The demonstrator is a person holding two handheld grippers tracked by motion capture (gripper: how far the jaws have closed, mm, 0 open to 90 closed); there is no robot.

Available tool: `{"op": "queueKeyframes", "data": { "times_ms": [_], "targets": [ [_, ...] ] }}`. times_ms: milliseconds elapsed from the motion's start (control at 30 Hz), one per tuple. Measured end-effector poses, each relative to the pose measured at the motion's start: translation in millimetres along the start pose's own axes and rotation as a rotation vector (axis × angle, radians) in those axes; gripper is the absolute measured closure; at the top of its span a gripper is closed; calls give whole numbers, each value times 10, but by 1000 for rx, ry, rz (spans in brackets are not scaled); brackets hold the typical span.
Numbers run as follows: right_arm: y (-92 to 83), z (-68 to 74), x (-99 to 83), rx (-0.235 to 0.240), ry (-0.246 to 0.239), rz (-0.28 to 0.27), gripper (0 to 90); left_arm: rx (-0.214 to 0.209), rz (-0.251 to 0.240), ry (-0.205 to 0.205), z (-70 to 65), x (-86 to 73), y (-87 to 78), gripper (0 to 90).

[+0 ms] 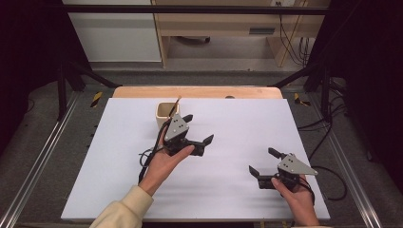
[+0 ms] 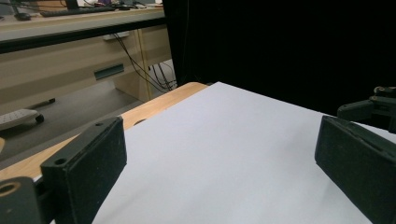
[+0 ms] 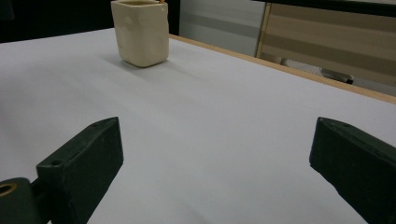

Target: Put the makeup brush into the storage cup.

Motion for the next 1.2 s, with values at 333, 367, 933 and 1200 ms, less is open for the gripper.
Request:
{"op": "queueKeyframes", "data": {
  "times_ms": [333,367,933,1200],
  "targets": [
    [-1,1,0,0,-1,1,33,-29,12,8,-54,-72,-40,19],
    [-1,2,0,0,-2,1,32,-33,15,8,-62,-96,-59,19],
    [-6,3,-3,0,-3,3,32,-17,-12,24,-61,-285,-417,22],
    [-9,1,-3,0,-4,1,33,0,-17,30,-26,-357,-595,22]
  ]
}}
Point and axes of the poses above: each handheld gripper's, and its own axes: y roughly forward along the jaws, x roughly out of its top, z roughly to its left, the point moved 2 cm from there along y, roughly forward along the jaws, and after that the axes turned 10 degrees about -x, right-handed, at the moved point
